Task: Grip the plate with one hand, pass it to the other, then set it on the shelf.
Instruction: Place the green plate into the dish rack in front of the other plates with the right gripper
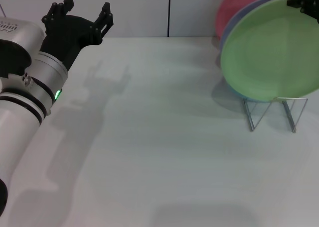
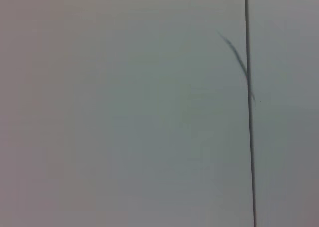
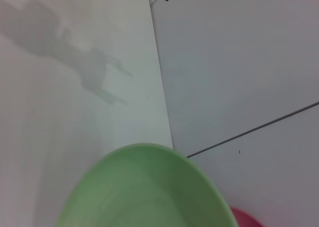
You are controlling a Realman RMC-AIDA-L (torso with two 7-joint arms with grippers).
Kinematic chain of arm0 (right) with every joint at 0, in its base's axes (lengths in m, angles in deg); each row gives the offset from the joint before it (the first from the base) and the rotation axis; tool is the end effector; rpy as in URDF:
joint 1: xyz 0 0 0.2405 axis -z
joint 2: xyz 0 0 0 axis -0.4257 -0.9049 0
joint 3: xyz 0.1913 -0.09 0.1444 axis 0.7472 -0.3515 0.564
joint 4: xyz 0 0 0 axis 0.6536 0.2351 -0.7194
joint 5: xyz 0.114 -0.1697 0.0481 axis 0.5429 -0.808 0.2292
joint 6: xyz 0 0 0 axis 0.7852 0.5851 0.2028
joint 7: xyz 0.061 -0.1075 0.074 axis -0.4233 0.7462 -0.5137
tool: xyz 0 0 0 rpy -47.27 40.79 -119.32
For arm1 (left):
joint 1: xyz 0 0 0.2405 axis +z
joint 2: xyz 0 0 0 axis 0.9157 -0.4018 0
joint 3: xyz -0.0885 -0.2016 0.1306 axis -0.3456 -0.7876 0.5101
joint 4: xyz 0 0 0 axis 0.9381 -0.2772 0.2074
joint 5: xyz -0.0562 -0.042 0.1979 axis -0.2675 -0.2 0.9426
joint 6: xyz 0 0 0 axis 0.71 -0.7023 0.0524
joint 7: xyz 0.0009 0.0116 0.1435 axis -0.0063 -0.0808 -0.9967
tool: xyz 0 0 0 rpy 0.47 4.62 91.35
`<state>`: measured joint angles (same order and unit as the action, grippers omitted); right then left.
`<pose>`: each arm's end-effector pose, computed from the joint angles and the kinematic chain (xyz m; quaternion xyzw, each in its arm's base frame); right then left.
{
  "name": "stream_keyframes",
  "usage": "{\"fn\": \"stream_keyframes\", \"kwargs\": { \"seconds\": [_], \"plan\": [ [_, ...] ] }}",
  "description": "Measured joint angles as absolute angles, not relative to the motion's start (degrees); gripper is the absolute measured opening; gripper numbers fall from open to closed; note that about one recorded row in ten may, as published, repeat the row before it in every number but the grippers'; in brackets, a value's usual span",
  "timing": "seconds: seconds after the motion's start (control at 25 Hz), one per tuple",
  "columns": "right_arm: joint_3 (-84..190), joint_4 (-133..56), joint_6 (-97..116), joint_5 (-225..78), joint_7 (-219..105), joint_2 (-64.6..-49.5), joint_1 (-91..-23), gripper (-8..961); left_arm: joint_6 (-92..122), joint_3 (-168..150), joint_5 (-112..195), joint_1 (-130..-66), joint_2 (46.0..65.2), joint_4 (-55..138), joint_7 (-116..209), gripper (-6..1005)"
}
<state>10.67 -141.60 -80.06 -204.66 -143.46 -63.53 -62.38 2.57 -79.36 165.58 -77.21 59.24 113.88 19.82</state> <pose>0.1165 0.3610 0.1535 -0.9147 -0.1603 -0.1463 0.3408 -0.1771 0.3615 -0.0157 -0.7462 -0.2041 -0.2943 0.5611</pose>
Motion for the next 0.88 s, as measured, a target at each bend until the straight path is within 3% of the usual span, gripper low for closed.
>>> {"fn": "stream_keyframes", "kwargs": {
  "seconds": [0.88],
  "plan": [
    [6.6, -140.4, -78.9, -213.1, -145.2, -64.2, -58.5, 114, 3.0, -78.6, 165.6, -80.7, 59.24, 111.5, 19.9, 793]
  ]
}}
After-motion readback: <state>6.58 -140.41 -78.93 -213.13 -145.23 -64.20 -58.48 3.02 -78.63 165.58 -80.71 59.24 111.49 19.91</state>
